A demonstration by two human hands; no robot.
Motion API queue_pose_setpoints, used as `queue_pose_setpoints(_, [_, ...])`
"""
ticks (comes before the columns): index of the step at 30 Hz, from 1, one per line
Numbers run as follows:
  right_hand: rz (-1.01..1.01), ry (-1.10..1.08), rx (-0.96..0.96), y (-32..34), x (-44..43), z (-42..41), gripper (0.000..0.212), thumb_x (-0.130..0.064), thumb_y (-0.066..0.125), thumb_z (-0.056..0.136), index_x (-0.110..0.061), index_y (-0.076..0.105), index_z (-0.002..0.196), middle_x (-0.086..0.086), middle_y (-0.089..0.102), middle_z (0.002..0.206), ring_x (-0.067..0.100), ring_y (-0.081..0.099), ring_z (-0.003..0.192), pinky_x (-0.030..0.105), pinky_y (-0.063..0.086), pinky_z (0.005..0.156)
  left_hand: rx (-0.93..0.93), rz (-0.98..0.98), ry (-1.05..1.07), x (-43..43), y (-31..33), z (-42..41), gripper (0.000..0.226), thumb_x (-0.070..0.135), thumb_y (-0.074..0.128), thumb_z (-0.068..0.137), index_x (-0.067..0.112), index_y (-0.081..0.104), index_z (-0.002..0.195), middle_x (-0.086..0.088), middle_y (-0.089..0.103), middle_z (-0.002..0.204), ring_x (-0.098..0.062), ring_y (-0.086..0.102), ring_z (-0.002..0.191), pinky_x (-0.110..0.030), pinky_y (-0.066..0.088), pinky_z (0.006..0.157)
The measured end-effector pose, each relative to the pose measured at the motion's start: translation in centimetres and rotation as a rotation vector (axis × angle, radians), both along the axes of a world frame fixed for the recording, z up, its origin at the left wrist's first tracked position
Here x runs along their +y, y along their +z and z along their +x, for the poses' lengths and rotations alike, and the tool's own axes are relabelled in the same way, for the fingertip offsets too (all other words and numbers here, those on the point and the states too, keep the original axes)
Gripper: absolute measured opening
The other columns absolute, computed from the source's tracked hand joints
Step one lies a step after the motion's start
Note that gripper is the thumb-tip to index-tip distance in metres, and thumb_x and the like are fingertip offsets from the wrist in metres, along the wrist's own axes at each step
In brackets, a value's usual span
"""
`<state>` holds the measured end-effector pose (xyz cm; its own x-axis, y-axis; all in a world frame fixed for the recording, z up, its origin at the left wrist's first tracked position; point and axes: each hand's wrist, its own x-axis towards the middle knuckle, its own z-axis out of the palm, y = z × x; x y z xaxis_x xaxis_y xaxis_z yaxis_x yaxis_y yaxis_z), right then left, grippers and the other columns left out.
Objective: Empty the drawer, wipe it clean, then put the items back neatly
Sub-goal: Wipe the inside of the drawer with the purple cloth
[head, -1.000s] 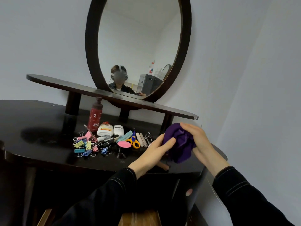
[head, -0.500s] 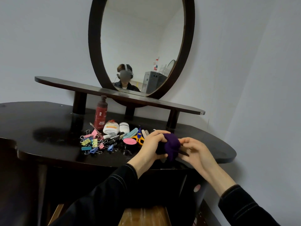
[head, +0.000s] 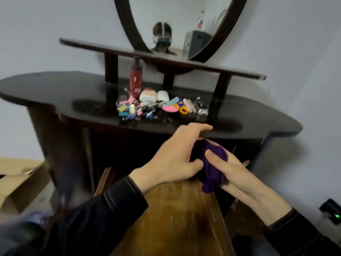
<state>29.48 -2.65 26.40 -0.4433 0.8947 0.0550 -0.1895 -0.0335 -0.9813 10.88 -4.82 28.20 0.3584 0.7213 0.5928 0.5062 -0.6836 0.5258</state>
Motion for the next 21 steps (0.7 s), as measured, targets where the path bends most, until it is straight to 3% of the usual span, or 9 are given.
queue_pose_setpoints(2, [-0.059, -0.045, -0.051, -2.3, -0.6, 0.0, 0.057, -0.046, 0.094, 0.064, -0.019, 0.076, 0.111, 0.009, 0.076, 0.099, 0.019, 0.075, 0.086, 0.029, 0.058, 0.063, 0.07, 0.037, 0.042, -1.0, -2.0, -1.8, 0.057, 0.016, 0.065, 0.08, 0.024, 0.049, 0.134, 0.013, 0.056, 0.122, -0.003, 0.051, 0.11, -0.005, 0.037, 0.083])
queue_pose_setpoints(3, [-0.087, -0.08, -0.097, -3.5, -0.8, 0.1, 0.054, -0.045, 0.094, 0.063, -0.019, 0.077, 0.107, 0.011, 0.076, 0.1, 0.02, 0.075, 0.086, 0.028, 0.057, 0.06, 0.084, 0.029, 0.058, -1.5, -3.2, -2.8, 0.047, 0.016, 0.064, 0.083, 0.024, 0.054, 0.128, 0.014, 0.059, 0.114, -0.002, 0.054, 0.103, -0.004, 0.036, 0.079])
queue_pose_setpoints(7, [-0.214, -0.222, -0.351, -8.9, -1.2, 0.7, 0.053, -0.037, 0.087, 0.065, -0.015, 0.072, 0.111, 0.008, 0.077, 0.096, 0.021, 0.076, 0.08, 0.027, 0.055, 0.054, 0.135, -0.121, 0.221, -2.3, -8.8, -7.9, 0.017, 0.012, 0.063, 0.086, 0.019, 0.069, 0.1, 0.01, 0.066, 0.095, -0.008, 0.061, 0.088, -0.03, 0.05, 0.08])
queue_pose_setpoints(12, [-0.294, -0.189, -0.544, -14.5, 0.1, -0.8, 0.041, -0.029, 0.086, 0.075, -0.025, 0.068, 0.113, 0.002, 0.077, 0.101, 0.02, 0.074, 0.092, 0.028, 0.057, 0.066, 0.162, -0.342, 0.467, -2.3, -15.4, -12.7, 0.014, 0.012, 0.063, 0.089, 0.017, 0.071, 0.099, 0.004, 0.067, 0.098, -0.018, 0.062, 0.094, -0.036, 0.049, 0.086])
queue_pose_setpoints(15, [-0.309, -0.131, -0.575, -16.8, 2.1, -2.8, 0.03, -0.024, 0.083, 0.081, -0.029, 0.069, 0.107, -0.004, 0.078, 0.092, 0.012, 0.075, 0.081, 0.023, 0.057, 0.061, 0.203, -0.298, 0.552, -1.8, -17.7, -14.0, 0.015, 0.011, 0.063, 0.087, 0.017, 0.07, 0.099, 0.004, 0.062, 0.096, -0.021, 0.055, 0.095, -0.038, 0.047, 0.088])
queue_pose_setpoints(18, [-0.325, -0.056, -0.605, -18.8, 4.0, -4.7, 0.026, -0.025, 0.083, 0.081, -0.031, 0.071, 0.104, -0.005, 0.078, 0.095, 0.014, 0.075, 0.085, 0.03, 0.06, 0.072, 0.246, -0.238, 0.63, -1.4, -19.4, -14.6, 0.018, 0.006, 0.064, 0.084, 0.015, 0.07, 0.099, 0.0, 0.061, 0.101, -0.025, 0.05, 0.096, -0.035, 0.044, 0.086])
queue_pose_setpoints(21, [-0.311, 0.021, -0.6, -20.4, 5.4, -6.9, 0.026, -0.027, 0.08, 0.083, -0.031, 0.072, 0.107, -0.005, 0.078, 0.097, 0.012, 0.075, 0.084, 0.024, 0.057, 0.064, 0.298, -0.174, 0.709, -1.2, -20.2, -14.8, 0.023, 0.004, 0.064, 0.081, 0.014, 0.069, 0.101, -0.002, 0.059, 0.11, -0.029, 0.047, 0.1, -0.042, 0.044, 0.081])
